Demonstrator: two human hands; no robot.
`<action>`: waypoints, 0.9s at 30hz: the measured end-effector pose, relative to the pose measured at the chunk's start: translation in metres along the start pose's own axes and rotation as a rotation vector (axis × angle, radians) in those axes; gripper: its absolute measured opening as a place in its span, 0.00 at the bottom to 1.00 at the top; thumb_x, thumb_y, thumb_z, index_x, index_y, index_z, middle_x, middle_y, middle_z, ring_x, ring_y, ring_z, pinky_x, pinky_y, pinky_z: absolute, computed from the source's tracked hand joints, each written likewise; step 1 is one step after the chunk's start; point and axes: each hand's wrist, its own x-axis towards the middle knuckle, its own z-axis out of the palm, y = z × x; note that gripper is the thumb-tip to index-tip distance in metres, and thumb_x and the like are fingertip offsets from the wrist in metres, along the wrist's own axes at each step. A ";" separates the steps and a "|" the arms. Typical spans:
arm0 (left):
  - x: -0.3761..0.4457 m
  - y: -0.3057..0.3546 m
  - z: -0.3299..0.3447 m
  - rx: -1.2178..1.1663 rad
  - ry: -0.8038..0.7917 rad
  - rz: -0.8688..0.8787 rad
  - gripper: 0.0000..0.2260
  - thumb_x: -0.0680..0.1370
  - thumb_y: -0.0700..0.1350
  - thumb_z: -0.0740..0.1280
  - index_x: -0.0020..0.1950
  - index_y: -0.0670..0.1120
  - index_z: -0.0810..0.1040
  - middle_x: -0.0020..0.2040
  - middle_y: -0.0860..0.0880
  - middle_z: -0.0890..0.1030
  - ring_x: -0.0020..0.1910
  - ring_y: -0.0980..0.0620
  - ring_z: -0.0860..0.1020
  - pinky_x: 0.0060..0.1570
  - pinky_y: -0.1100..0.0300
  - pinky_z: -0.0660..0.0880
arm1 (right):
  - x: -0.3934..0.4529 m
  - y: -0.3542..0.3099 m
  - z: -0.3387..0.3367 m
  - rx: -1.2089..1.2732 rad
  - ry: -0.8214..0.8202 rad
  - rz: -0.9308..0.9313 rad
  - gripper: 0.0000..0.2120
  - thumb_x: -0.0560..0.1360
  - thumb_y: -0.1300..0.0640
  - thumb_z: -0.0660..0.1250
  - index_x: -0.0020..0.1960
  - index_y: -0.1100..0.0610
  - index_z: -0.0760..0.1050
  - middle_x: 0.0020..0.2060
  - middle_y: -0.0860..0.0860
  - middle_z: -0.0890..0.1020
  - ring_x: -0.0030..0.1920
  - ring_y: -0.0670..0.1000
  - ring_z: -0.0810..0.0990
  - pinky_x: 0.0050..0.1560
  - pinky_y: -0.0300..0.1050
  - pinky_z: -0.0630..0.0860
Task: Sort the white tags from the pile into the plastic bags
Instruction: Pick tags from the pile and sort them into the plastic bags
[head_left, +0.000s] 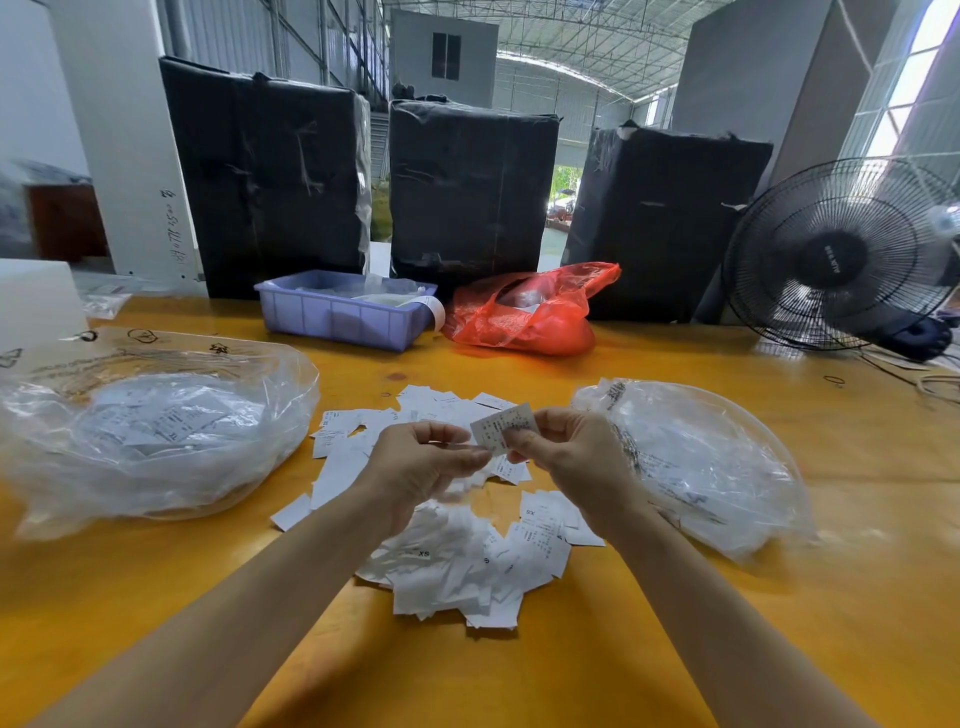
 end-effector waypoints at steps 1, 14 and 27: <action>0.000 0.000 0.000 0.000 -0.002 -0.001 0.13 0.64 0.31 0.75 0.43 0.40 0.77 0.37 0.44 0.83 0.39 0.47 0.80 0.43 0.53 0.76 | 0.001 0.000 0.000 0.025 0.026 -0.001 0.04 0.74 0.62 0.70 0.44 0.55 0.81 0.36 0.53 0.84 0.32 0.43 0.80 0.34 0.30 0.73; -0.002 0.002 0.000 0.004 -0.028 -0.002 0.14 0.64 0.29 0.74 0.45 0.40 0.76 0.36 0.45 0.84 0.44 0.44 0.81 0.52 0.50 0.75 | 0.002 0.003 0.000 0.059 0.108 0.007 0.05 0.74 0.64 0.69 0.49 0.62 0.80 0.37 0.54 0.84 0.32 0.45 0.80 0.34 0.30 0.73; -0.003 0.002 0.001 0.013 -0.007 -0.003 0.13 0.65 0.29 0.74 0.45 0.40 0.76 0.36 0.44 0.84 0.47 0.44 0.80 0.60 0.47 0.72 | 0.002 0.003 0.000 0.084 0.131 0.014 0.04 0.74 0.64 0.69 0.48 0.62 0.80 0.37 0.53 0.84 0.30 0.42 0.80 0.33 0.29 0.73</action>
